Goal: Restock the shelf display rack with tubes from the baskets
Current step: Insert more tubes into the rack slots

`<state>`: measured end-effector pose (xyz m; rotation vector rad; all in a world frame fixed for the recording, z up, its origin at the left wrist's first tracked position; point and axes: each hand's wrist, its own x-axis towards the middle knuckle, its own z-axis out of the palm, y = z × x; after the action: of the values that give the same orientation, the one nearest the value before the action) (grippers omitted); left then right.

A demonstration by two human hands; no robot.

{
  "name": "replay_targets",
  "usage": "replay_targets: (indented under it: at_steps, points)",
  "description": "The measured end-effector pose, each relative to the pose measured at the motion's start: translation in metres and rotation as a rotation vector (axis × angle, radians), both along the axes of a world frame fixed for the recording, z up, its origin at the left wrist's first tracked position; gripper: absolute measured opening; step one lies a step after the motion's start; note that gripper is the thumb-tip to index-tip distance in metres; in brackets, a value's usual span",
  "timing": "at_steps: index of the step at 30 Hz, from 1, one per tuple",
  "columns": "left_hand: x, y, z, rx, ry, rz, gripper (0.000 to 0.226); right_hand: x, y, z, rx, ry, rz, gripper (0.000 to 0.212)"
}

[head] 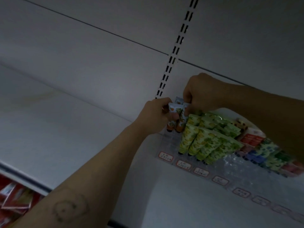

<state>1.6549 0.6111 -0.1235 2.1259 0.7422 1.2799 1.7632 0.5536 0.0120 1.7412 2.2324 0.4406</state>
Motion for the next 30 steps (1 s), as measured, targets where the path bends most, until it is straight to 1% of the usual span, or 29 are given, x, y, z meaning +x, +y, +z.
replay_targets:
  at_steps: [2, 3, 5, 6, 9, 12, 14, 19, 22, 24, 27, 28, 30]
  points:
    - [0.0, -0.001, -0.001, 0.004, -0.009, 0.01, 0.025, -0.001, 0.0, -0.002, -0.012, -0.034, -0.004, 0.02]
    - [0.001, -0.001, -0.001, 0.009, -0.01, 0.013, 0.025, 0.0, -0.001, -0.005, -0.018, -0.041, 0.009, 0.016]
    - [0.002, -0.001, -0.001, 0.027, -0.004, 0.01, 0.024, 0.007, 0.0, -0.012, -0.019, -0.043, 0.011, 0.04]
    - [0.003, 0.0, -0.002, 0.031, -0.005, 0.01, 0.025, 0.01, 0.001, -0.014, -0.005, -0.017, 0.01, 0.042]
    - [0.004, 0.003, -0.002, 0.04, -0.007, 0.002, 0.024, 0.014, 0.003, -0.015, 0.015, 0.039, 0.004, 0.029]
    - [0.005, 0.007, 0.001, 0.072, 0.051, 0.009, 0.017, 0.014, 0.008, -0.015, -0.004, 0.005, -0.005, 0.021]
    - [0.006, 0.008, 0.005, 0.097, 0.091, 0.028, 0.015, 0.016, 0.01, -0.016, 0.023, 0.004, -0.002, 0.019]
    - [0.007, 0.007, 0.017, 0.158, 0.157, 0.059, 0.023, 0.024, 0.011, -0.019, 0.085, -0.003, 0.039, 0.023]
    - [0.01, 0.004, 0.018, 0.201, 0.211, 0.106, 0.024, 0.024, 0.011, -0.02, 0.083, 0.014, 0.014, 0.024]
    - [0.013, 0.003, 0.019, 0.184, 0.236, 0.122, 0.028, 0.024, 0.01, -0.02, 0.075, 0.062, 0.001, 0.027]
    - [0.015, 0.001, 0.02, 0.155, 0.274, 0.14, 0.047, 0.025, 0.0, -0.012, 0.032, 0.112, -0.037, 0.022]
    - [0.016, 0.0, 0.02, 0.137, 0.272, 0.134, 0.05, 0.026, -0.004, -0.009, 0.032, 0.142, -0.053, 0.021]
    - [0.015, -0.005, 0.02, 0.114, 0.251, 0.119, 0.048, 0.025, -0.011, -0.008, 0.072, 0.199, -0.051, 0.02]
